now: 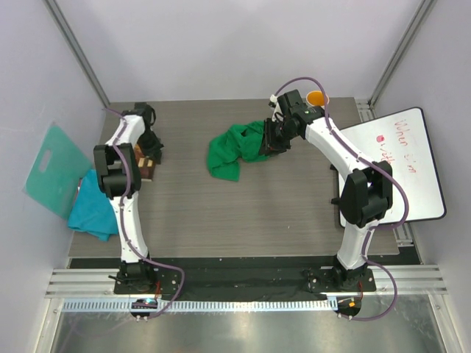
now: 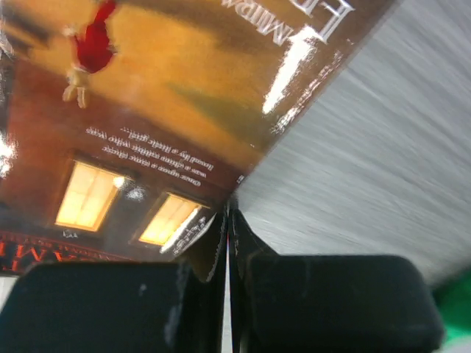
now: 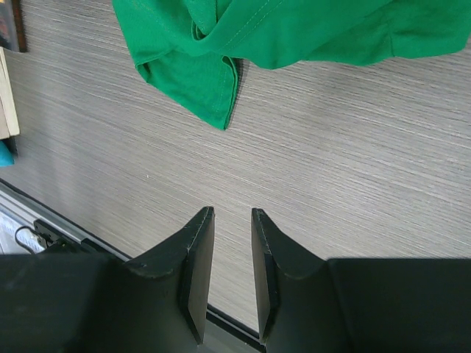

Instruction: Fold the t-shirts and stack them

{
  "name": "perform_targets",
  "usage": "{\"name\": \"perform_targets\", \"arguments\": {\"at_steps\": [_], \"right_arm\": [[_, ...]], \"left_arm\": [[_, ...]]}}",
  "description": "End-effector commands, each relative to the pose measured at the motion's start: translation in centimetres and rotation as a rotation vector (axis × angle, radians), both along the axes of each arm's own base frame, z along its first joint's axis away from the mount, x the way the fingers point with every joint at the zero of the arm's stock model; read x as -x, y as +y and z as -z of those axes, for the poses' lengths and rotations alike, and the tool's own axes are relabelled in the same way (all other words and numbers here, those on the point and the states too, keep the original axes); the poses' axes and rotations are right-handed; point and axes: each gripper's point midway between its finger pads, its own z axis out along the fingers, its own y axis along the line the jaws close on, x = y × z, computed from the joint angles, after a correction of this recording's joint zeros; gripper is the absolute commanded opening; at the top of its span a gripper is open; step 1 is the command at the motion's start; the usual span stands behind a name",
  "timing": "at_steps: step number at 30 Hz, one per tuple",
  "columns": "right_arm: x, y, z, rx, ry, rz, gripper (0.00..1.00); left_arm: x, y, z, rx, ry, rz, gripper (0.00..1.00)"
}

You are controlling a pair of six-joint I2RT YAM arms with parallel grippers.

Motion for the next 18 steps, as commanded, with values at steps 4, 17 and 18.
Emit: {"name": "perform_targets", "arguments": {"at_steps": [4, 17, 18], "right_arm": [[-1.0, 0.5, -1.2, -0.028, -0.040, 0.000, 0.33], [-2.8, 0.5, -5.1, -0.047, -0.177, 0.016, 0.56], [-2.9, 0.5, -5.5, -0.048, -0.190, 0.014, 0.58]], "left_arm": [[0.1, 9.3, -1.1, -0.137, 0.015, -0.165, 0.00], [-2.6, 4.3, -3.2, 0.154, -0.134, -0.069, 0.23], [-2.6, 2.6, -3.0, 0.175, -0.134, -0.037, 0.27]]}}
